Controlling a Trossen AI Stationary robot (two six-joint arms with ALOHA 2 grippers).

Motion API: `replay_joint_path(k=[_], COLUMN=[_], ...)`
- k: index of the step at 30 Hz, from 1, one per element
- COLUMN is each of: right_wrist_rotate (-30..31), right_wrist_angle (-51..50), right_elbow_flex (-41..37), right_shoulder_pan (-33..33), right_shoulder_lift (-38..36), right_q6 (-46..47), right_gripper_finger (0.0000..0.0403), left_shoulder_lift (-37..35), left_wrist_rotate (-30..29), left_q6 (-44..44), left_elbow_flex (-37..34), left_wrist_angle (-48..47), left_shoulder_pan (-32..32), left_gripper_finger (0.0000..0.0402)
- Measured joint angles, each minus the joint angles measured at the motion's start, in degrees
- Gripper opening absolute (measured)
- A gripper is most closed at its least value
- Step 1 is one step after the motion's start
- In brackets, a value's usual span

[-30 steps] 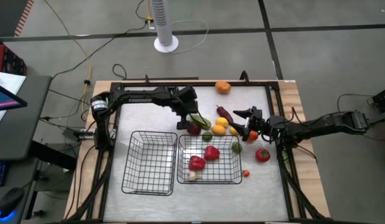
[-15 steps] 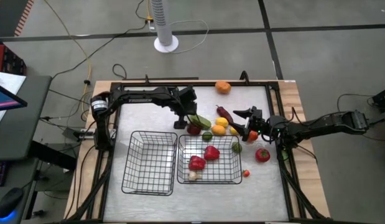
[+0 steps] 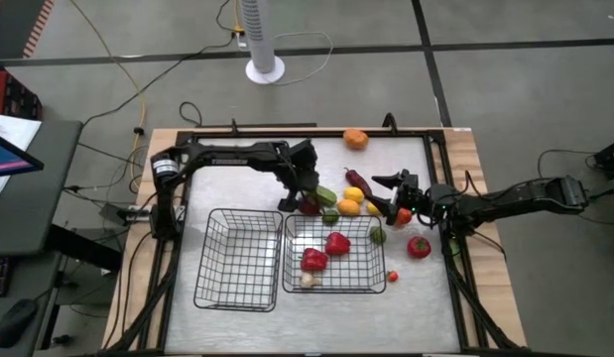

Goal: Sort produce into baskets
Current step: Put the apple into the left wire basket

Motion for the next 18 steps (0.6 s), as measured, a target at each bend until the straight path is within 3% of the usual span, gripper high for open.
replay_joint_path(k=[5,18], right_wrist_rotate=[-0.01,0.00], right_wrist_angle=[-0.05,-0.16], right_elbow_flex=[0.00,0.00], right_shoulder_pan=[0.00,0.02], right_shoulder_lift=[0.00,0.02], right_q6=[-0.05,-0.13], right_gripper_finger=[0.0379,0.0379], left_shoulder_lift=[1.24,1.36], left_wrist_rotate=[-0.05,-4.15], left_q6=[2.49,4.95], left_elbow_flex=[0.02,0.02], left_wrist_angle=[-0.43,-1.13], left_shoulder_pan=[-0.37,-1.08], left_gripper_finger=[0.0349,0.0259])
